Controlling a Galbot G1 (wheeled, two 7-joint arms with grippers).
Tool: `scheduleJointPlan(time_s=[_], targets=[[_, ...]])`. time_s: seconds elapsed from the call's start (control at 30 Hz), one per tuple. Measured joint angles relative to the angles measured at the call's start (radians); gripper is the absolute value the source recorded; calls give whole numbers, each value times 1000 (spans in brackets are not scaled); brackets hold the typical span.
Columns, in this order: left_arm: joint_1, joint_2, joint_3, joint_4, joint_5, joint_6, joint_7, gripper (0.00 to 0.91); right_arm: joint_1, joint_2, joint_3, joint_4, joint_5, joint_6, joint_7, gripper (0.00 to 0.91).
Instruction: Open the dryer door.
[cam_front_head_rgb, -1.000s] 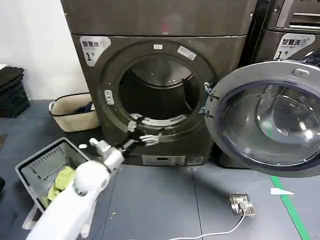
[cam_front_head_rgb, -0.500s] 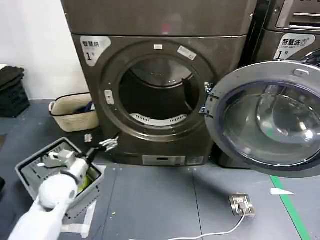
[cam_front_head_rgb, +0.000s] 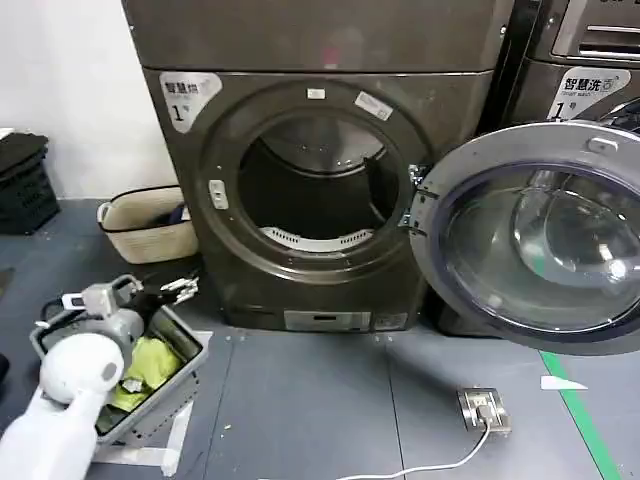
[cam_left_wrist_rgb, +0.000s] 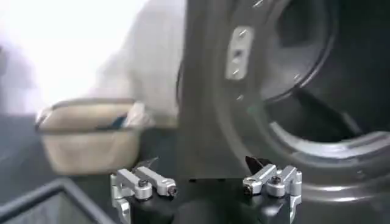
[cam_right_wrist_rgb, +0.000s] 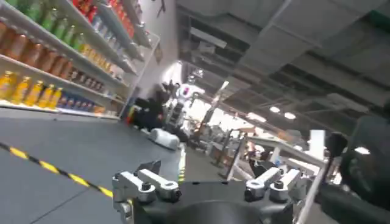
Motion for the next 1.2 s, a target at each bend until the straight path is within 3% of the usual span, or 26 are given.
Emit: scheduleJointPlan(time_s=[0.07,0.4,0.7,0.87,1.2], targets=[[-13,5,0,0,-45,36,-48,907,-1,0,0,7,9,-8,-11,907],[-79,33,6,13,-370,36,-381,907,-7,0,6,42,61,-65,-70,907],[-128,82,15,101,-700,36,-665,907,-17,0,2,63,73,-66,-107,907],[-112,133,18,124,-856,35,-784,907,-20,0,-10,79,67,-65,-115,907],[-88,196,7,165,-1128,17,-917,907,-19,0,-24,93,55,-56,-115,907]])
